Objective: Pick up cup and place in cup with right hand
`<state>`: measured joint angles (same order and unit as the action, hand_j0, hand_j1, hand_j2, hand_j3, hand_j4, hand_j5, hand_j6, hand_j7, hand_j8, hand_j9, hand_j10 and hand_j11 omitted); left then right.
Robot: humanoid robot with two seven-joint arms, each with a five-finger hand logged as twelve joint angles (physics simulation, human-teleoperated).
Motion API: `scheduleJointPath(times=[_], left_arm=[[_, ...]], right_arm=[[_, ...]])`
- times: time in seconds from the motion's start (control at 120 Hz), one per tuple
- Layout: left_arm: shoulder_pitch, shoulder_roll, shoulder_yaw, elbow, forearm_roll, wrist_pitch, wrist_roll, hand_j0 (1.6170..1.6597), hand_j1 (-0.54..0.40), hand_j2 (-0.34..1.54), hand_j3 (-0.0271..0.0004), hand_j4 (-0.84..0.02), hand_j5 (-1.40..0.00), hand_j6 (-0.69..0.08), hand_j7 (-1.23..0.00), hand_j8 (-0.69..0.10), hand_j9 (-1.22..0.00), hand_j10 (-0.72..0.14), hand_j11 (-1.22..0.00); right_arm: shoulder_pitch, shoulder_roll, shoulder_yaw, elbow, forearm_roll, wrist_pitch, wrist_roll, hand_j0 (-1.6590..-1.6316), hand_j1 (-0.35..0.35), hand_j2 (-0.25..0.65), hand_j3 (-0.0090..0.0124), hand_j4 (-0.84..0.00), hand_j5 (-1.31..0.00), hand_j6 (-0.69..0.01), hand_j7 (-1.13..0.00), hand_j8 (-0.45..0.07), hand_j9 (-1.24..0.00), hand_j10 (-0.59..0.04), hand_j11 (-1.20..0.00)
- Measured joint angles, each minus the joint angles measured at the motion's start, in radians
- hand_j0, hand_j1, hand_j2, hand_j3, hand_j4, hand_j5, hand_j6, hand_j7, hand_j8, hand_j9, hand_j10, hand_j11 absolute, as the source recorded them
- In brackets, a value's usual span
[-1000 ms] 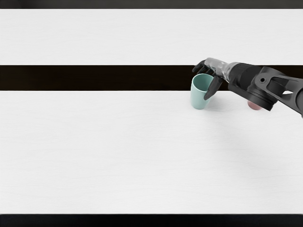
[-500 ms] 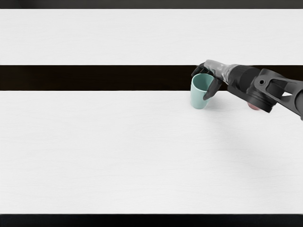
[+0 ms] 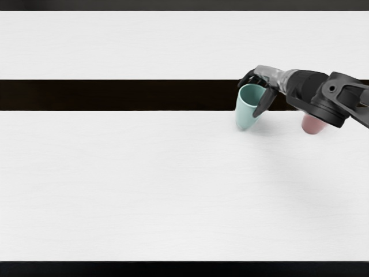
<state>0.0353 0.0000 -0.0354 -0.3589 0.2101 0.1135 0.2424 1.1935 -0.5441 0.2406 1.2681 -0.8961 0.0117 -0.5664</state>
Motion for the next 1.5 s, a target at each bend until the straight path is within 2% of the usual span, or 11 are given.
scheduleJointPath(times=[0.392, 0.417, 0.425, 0.433, 0.917, 0.925, 0.933, 0.95, 0.967, 0.983, 1.5], left_arm=[[0.000, 0.000, 0.000, 0.000, 0.000, 0.000, 0.000, 1.6581, 0.349, 0.00, 0.0000, 0.000, 0.00, 0.000, 0.00, 0.000, 0.00, 0.000, 0.00], [0.000, 0.000, 0.000, 0.000, 0.000, 0.000, 0.000, 1.6581, 0.349, 0.00, 0.0000, 0.000, 0.00, 0.000, 0.00, 0.000, 0.00, 0.000, 0.00], [0.000, 0.000, 0.000, 0.000, 0.000, 0.000, 0.000, 1.6581, 0.349, 0.00, 0.0000, 0.000, 0.00, 0.000, 0.00, 0.000, 0.00, 0.000, 0.00], [0.000, 0.000, 0.000, 0.000, 0.000, 0.000, 0.000, 1.6581, 0.349, 0.00, 0.0000, 0.000, 0.00, 0.000, 0.00, 0.000, 0.00, 0.000, 0.00], [0.000, 0.000, 0.000, 0.000, 0.000, 0.000, 0.000, 1.6581, 0.349, 0.00, 0.0000, 0.000, 0.00, 0.000, 0.00, 0.000, 0.00, 0.000, 0.00], [0.000, 0.000, 0.000, 0.000, 0.000, 0.000, 0.000, 1.6581, 0.349, 0.00, 0.0000, 0.000, 0.00, 0.000, 0.00, 0.000, 0.00, 0.000, 0.00], [0.000, 0.000, 0.000, 0.000, 0.000, 0.000, 0.000, 1.6581, 0.349, 0.00, 0.0000, 0.000, 0.00, 0.000, 0.00, 0.000, 0.00, 0.000, 0.00], [0.000, 0.000, 0.000, 0.000, 0.000, 0.000, 0.000, 1.6581, 0.349, 0.00, 0.0000, 0.000, 0.00, 0.000, 0.00, 0.000, 0.00, 0.000, 0.00], [0.000, 0.000, 0.000, 0.000, 0.000, 0.000, 0.000, 1.6581, 0.349, 0.00, 0.0000, 0.000, 0.00, 0.000, 0.00, 0.000, 0.00, 0.000, 0.00], [0.000, 0.000, 0.000, 0.000, 0.000, 0.000, 0.000, 1.6581, 0.349, 0.00, 0.0000, 0.000, 0.00, 0.000, 0.00, 0.000, 0.00, 0.000, 0.00], [0.000, 0.000, 0.000, 0.000, 0.000, 0.000, 0.000, 1.6581, 0.349, 0.00, -0.0001, 0.000, 0.00, 0.000, 0.00, 0.000, 0.00, 0.000, 0.00]], right_arm=[[0.132, -0.192, 0.019, 0.058, 0.141, 0.200, -0.028, -1.6582, 0.084, 0.092, 0.0004, -0.396, -0.53, -0.388, -0.52, -0.345, -0.53, -0.399, -0.53], [0.139, -0.206, 0.019, 0.063, 0.149, 0.208, -0.029, -1.6581, 0.091, 0.092, 0.0000, -0.396, -0.53, -0.388, -0.53, -0.346, -0.53, -0.400, -0.53], [0.142, -0.210, 0.019, 0.065, 0.152, 0.210, -0.029, -1.6579, 0.090, 0.095, -0.0027, -0.399, -0.53, -0.395, -0.53, -0.350, -0.52, -0.402, -0.52], [0.144, -0.215, 0.019, 0.066, 0.154, 0.212, -0.029, -1.6580, 0.089, 0.092, 0.0009, -0.398, -0.53, -0.386, -0.53, -0.351, -0.53, -0.401, -0.53], [0.218, -0.391, 0.027, 0.082, 0.206, 0.297, -0.036, -1.6581, 0.113, 0.147, 0.0003, -0.402, -0.54, -0.399, -0.53, -0.351, -0.54, -0.404, -0.54], [0.218, -0.395, 0.027, 0.082, 0.207, 0.299, -0.037, -1.6582, 0.113, 0.152, 0.0006, -0.402, -0.54, -0.397, -0.53, -0.353, -0.54, -0.404, -0.54], [0.218, -0.398, 0.027, 0.082, 0.207, 0.302, -0.037, -1.6585, 0.115, 0.156, 0.0037, -0.399, -0.54, -0.389, -0.53, -0.351, -0.54, -0.402, -0.54], [0.219, -0.404, 0.027, 0.082, 0.208, 0.306, -0.038, -1.6582, 0.118, 0.157, 0.0009, -0.398, -0.55, -0.392, -0.53, -0.350, -0.54, -0.401, -0.54], [0.220, -0.410, 0.027, 0.082, 0.209, 0.311, -0.039, -1.6584, 0.121, 0.165, 0.0033, -0.394, -0.55, -0.383, -0.53, -0.345, -0.55, -0.398, -0.55], [0.222, -0.415, 0.027, 0.082, 0.211, 0.315, -0.040, -1.6582, 0.121, 0.166, 0.0004, -0.395, -0.55, -0.384, -0.53, -0.342, -0.55, -0.399, -0.55], [0.216, -0.463, 0.016, 0.060, 0.221, 0.330, -0.044, -1.6574, 0.090, 0.098, -0.0002, -0.422, -0.56, -0.390, -0.56, -0.348, -0.56, -0.422, -0.56]])
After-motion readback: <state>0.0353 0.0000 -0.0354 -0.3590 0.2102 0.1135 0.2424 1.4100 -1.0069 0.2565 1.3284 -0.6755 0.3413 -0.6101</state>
